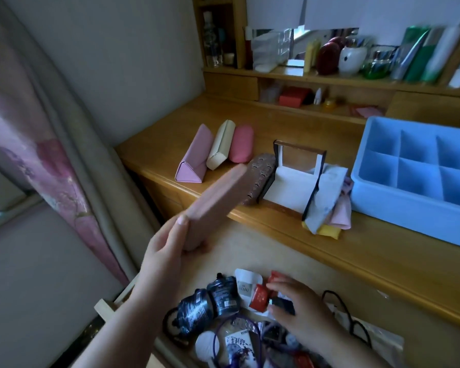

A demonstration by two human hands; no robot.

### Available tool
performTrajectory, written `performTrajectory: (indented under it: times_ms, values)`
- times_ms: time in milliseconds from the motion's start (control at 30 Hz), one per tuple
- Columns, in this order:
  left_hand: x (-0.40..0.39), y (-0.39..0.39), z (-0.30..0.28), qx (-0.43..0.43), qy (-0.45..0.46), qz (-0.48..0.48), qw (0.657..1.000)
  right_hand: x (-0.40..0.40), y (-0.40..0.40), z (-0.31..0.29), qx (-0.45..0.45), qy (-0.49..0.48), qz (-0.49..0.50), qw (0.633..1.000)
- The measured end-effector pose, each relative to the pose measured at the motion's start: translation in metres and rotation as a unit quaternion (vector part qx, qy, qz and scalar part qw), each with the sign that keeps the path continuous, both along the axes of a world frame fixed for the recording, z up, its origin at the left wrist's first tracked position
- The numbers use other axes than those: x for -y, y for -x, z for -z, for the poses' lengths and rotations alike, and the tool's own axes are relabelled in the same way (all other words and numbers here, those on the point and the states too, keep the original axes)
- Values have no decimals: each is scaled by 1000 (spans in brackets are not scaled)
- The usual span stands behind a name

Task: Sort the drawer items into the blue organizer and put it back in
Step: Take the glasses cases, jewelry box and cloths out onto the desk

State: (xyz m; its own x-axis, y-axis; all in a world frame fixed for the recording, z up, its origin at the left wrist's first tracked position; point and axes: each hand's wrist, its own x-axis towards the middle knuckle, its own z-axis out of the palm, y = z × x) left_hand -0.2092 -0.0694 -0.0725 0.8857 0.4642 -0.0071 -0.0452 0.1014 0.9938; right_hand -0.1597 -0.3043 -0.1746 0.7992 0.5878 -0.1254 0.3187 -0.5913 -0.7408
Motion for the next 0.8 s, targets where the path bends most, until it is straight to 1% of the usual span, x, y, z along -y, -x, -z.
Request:
performTrajectory:
  times_ms: [33, 67, 133, 167, 267, 333, 433, 500, 533, 567, 633, 667, 700, 733, 800]
  values:
    - [-4, -11, -9, 9, -33, -21, 999, 4, 2, 4, 77, 66, -38, 994]
    - [-7, -25, -17, 9, -66, -43, 997, 6, 5, 6, 134, 115, -55, 983]
    - [-11, -57, -29, -12, -130, -72, 989, 7, 8, 9, 158, 158, -76, 972]
    - [-11, -74, -32, -20, -169, -77, 982, 7, 11, 14, 182, 155, -81, 968]
    - [-3, -124, -33, -14, -301, -63, 951, 11, 9, 23, 179, 154, -105, 966]
    - [5, -149, -28, -17, -352, -55, 934, 15, 8, 20, 193, 134, -105, 966]
    - [8, -166, -21, -79, -405, -29, 910, 20, 7, 13, 217, 154, -108, 958]
    - [8, -166, -18, -100, -433, -23, 896, 31, 9, 6, 219, 157, -79, 960]
    - [8, -160, -17, -91, -440, -30, 893, 38, 10, 4, 220, 155, -52, 962]
    - [8, -150, -16, -67, -447, -38, 891, 46, 11, 5, 221, 149, -19, 964]
    - [9, -120, -8, 6, -468, -49, 882, 59, 9, 7, 210, 171, 50, 961]
    - [10, -101, 0, 29, -485, -41, 873, 63, 6, 7, 188, 204, 82, 957]
    - [11, -80, 12, 30, -502, -24, 864, 67, 3, 9, 155, 242, 109, 951]
    - [12, -59, 26, 14, -519, 5, 854, 68, 0, 11, 118, 264, 136, 948]
    - [14, -22, 55, -75, -537, 102, 834, 66, -3, 18, 55, 261, 158, 951]
